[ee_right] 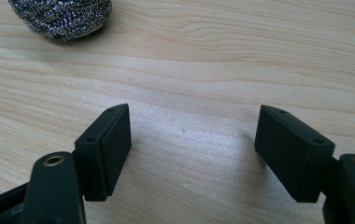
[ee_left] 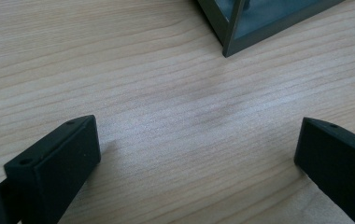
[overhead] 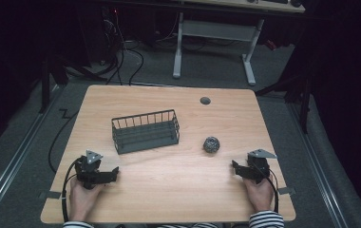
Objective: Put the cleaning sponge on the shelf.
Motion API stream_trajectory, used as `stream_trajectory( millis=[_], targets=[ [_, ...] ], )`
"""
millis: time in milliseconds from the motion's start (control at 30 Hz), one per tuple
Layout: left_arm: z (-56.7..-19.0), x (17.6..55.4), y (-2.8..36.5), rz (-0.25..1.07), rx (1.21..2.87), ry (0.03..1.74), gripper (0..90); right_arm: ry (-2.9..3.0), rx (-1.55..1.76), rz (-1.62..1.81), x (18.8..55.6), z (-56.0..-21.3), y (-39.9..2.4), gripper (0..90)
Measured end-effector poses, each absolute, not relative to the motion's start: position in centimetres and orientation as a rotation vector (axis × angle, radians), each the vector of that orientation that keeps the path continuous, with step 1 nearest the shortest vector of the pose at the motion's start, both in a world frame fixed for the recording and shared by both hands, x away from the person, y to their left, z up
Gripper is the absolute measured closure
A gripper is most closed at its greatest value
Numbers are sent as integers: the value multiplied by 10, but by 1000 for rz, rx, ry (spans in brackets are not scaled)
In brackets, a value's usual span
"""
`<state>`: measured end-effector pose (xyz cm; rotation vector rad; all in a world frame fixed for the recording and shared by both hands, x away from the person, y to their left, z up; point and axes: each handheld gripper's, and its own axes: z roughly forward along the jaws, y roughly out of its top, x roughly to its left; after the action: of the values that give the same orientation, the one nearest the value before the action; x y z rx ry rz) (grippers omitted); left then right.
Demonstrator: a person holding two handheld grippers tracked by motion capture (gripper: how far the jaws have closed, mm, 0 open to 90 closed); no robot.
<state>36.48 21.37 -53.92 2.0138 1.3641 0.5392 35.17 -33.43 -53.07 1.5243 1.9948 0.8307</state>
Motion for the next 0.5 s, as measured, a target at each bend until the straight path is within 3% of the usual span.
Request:
stream_trajectory(
  millis=[233,500],
  targets=[
    [-539,364,215,548,2008,1364,24,1992,1526,830,351,-531,-334,276],
    [-537,363,216,548,2004,1341,131,1992,1528,830,351,-531,-334,276]
  ],
)
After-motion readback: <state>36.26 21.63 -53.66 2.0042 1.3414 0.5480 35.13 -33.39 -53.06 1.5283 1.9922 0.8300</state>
